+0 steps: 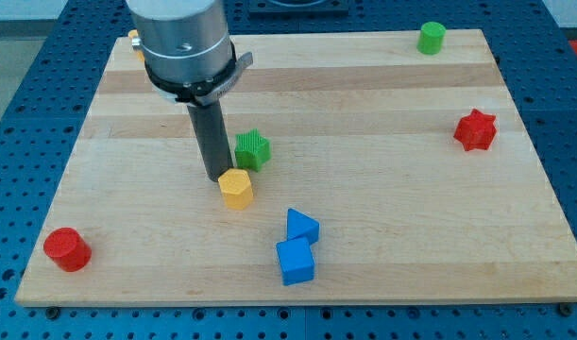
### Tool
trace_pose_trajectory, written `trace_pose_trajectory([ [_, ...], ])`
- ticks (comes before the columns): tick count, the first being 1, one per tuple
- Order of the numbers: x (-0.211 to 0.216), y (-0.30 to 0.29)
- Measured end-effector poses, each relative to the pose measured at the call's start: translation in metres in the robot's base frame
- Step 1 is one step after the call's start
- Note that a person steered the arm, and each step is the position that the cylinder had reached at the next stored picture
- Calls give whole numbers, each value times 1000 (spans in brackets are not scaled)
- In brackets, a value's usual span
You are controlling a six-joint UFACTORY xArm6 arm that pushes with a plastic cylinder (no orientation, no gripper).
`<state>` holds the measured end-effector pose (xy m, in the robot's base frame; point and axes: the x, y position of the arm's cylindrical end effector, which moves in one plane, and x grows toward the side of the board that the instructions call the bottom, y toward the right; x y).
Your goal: Push the green star to the top right of the hexagon
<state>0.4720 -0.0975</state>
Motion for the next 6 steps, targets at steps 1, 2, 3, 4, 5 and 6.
trace_pose_trajectory([
  [1,-20,22],
  [2,-47,37],
  [3,-51,42],
  [4,-46,-9],
  [5,-46,-14],
  [6,-46,-15],
])
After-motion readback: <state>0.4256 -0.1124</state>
